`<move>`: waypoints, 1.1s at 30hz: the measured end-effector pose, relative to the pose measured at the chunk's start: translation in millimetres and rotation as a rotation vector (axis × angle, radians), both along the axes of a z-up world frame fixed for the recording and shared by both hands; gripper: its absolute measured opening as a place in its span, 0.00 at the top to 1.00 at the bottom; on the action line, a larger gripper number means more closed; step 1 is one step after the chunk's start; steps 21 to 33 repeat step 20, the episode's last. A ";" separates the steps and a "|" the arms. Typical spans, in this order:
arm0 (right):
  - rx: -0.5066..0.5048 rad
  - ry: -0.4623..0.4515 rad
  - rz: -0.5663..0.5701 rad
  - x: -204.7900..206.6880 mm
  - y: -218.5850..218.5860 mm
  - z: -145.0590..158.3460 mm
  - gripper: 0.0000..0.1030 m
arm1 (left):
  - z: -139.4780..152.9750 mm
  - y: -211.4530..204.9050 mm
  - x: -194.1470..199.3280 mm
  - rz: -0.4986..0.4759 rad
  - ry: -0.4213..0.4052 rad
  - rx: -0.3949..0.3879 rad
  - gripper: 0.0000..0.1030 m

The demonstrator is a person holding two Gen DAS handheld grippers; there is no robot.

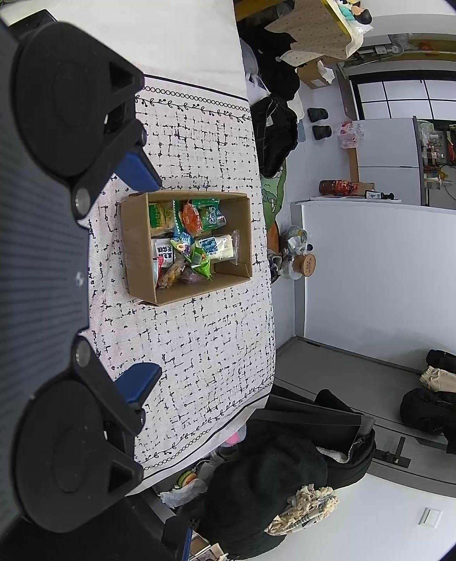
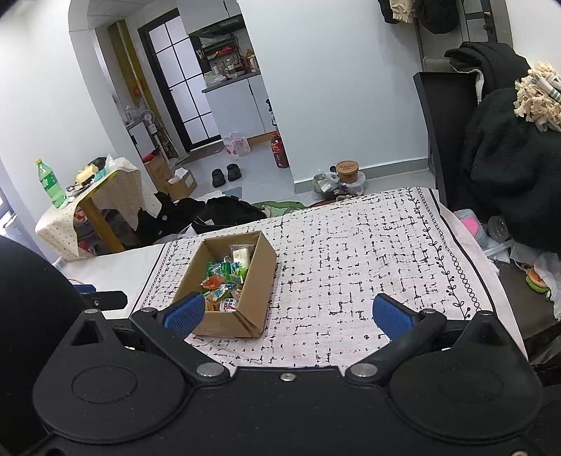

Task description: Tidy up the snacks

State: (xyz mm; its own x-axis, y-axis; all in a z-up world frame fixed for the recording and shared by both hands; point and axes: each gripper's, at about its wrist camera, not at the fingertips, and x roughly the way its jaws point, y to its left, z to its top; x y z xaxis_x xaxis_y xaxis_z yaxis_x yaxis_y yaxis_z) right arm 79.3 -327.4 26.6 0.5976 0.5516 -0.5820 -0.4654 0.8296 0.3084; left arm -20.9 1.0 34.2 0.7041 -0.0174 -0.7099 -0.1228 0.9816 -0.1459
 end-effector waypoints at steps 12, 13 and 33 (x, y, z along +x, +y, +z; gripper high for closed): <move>-0.007 -0.003 -0.001 -1.2 0.7 1.2 0.00 | -0.7 1.0 1.4 -0.003 0.003 -0.011 0.00; -0.007 -0.003 -0.001 -1.4 0.6 1.2 0.00 | -0.8 1.0 1.5 -0.004 0.003 -0.012 0.00; -0.007 -0.002 -0.002 -1.1 0.8 1.3 0.00 | -0.8 0.5 1.9 -0.003 0.004 -0.014 0.00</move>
